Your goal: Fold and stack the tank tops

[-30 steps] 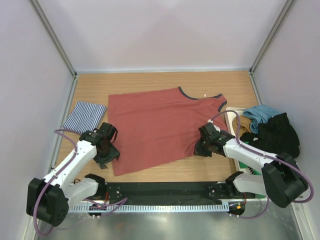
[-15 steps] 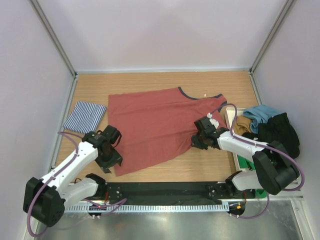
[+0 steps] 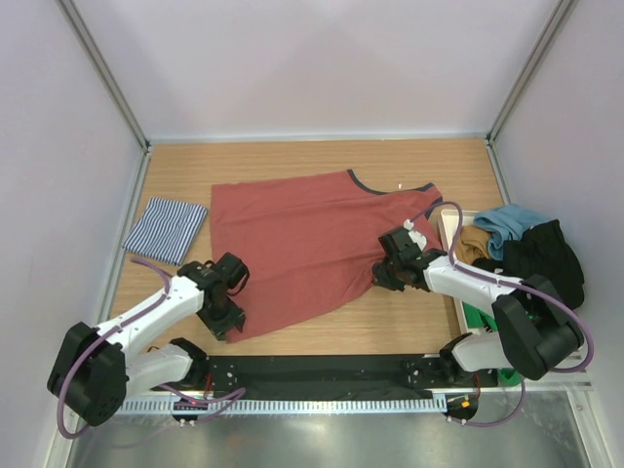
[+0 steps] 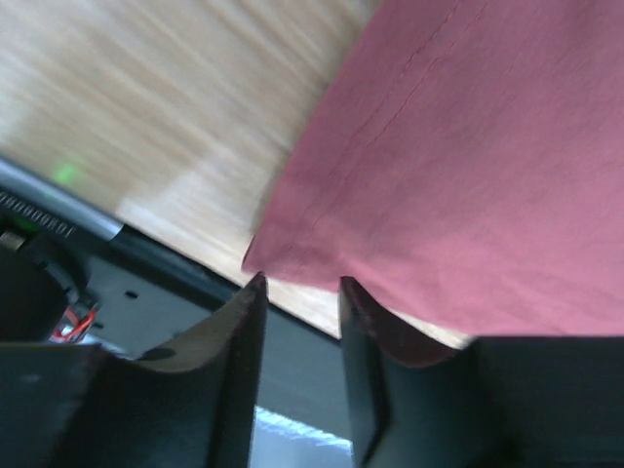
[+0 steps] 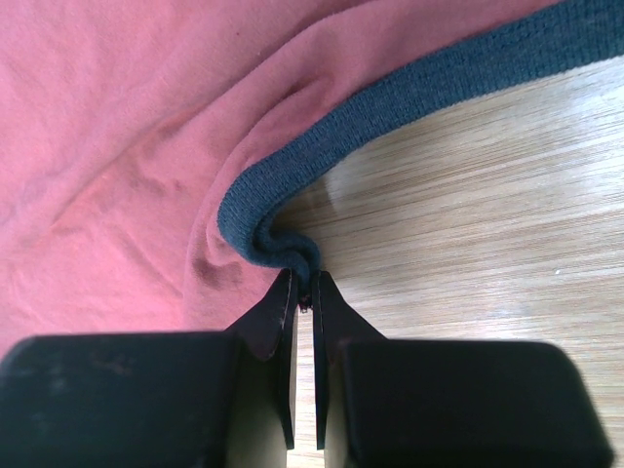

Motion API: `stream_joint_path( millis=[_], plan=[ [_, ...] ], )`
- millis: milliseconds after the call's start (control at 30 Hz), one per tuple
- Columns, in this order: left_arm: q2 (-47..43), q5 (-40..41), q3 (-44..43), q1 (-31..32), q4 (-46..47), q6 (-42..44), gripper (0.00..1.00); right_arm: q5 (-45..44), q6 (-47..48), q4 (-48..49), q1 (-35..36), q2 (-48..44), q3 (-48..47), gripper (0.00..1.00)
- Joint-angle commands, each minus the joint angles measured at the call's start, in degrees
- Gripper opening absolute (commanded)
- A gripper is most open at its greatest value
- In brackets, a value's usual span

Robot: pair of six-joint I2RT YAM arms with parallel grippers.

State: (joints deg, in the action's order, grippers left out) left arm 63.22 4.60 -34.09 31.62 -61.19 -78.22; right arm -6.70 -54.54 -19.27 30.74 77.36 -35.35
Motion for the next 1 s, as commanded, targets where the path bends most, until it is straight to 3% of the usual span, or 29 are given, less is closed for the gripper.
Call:
stream_joint_path(
  millis=[0,33,167,300,400,600,767,900,967],
  plan=[
    [0.1,2.8,1.9,0.3,5.3,-2.3,0.35,-0.3,-0.1,1.9,0.2,-2.0,0.4,0.01],
    [0.3,3.2,2.3,0.3,5.6,-2.9,0.31,-0.3,-0.2,1.8,0.1,-2.1,0.5,0.01],
    [1.7,4.7,3.8,0.3,6.4,-3.6,0.34,-0.6,0.0,1.4,0.2,-3.4,1.1,0.01],
    [2.7,4.9,4.3,0.4,7.5,-3.3,0.48,-0.7,0.0,0.7,0.2,-4.4,1.1,0.01],
    [3.1,5.2,3.9,0.5,6.4,-2.8,0.53,-0.7,0.1,0.5,0.2,-4.9,1.1,0.02],
    [3.4,5.0,4.2,0.5,4.2,-4.3,0.46,-1.0,-0.2,0.3,0.2,-5.3,1.4,0.01],
    [4.2,3.5,4.1,1.0,4.8,-4.1,0.47,-1.4,-0.2,0.0,0.2,-5.7,1.7,0.01],
    [5.3,5.9,2.6,1.3,4.8,-3.5,0.16,-1.6,-0.1,-0.2,0.1,-6.3,1.8,0.01],
    [5.3,6.1,1.8,1.3,3.7,-3.0,0.14,-2.0,0.6,-1.0,0.2,-6.5,1.3,0.01]
  ],
)
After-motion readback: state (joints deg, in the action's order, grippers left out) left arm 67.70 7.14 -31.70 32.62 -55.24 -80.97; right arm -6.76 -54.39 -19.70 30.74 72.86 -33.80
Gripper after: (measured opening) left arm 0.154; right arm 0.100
